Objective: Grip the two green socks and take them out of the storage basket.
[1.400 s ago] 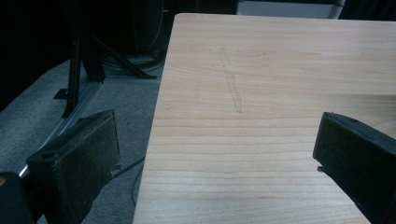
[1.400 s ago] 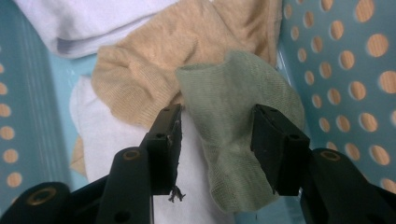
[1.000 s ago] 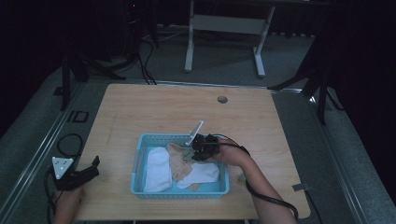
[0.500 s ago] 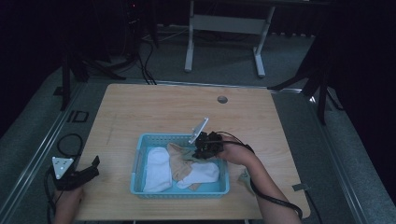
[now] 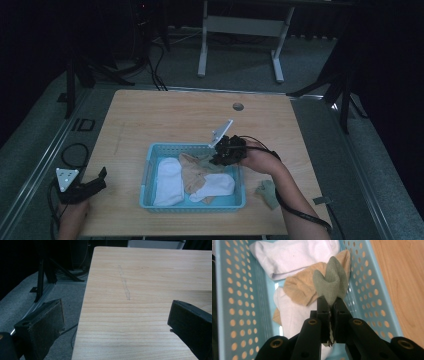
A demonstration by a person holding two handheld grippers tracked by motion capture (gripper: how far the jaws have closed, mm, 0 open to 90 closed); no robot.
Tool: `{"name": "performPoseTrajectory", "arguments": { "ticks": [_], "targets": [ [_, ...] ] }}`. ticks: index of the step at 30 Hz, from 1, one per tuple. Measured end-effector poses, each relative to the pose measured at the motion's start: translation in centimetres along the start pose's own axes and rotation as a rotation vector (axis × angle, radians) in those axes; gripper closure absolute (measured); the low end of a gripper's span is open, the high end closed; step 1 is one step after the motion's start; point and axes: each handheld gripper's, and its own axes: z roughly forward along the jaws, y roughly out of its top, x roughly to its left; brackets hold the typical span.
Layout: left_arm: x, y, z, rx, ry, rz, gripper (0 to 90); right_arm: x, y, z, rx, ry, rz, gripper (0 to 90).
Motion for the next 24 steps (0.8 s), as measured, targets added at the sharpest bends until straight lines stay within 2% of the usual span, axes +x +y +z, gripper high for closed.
{"name": "performPoseTrajectory", "arguments": {
  "ticks": [6,13,15,16,17,24],
  "targets": [
    [0.0,0.0,0.0,-0.003,0.0,-0.003,0.4,0.0,0.3,-1.8,-0.016,-0.013,-0.019,85.8],
    [0.0,0.0,0.0,-0.001,0.002,-0.001,0.4,-0.2,0.3,-3.7,-0.017,-0.035,-0.016,85.8],
    [0.0,0.0,0.0,-0.001,0.002,0.0,0.4,-0.2,0.3,-3.7,-0.017,-0.035,-0.016,85.8],
    [0.0,0.0,0.0,-0.001,0.003,0.003,0.4,-0.2,0.2,-4.1,-0.019,-0.041,-0.017,85.7],
    [0.0,0.0,0.0,-0.001,0.003,0.0,0.4,-0.4,0.0,-5.4,-0.037,-0.051,-0.012,85.8],
    [0.0,0.0,0.0,0.0,0.004,0.001,0.4,-0.8,-1.1,-7.8,-0.065,-0.09,0.015,85.7]
  ]
}}
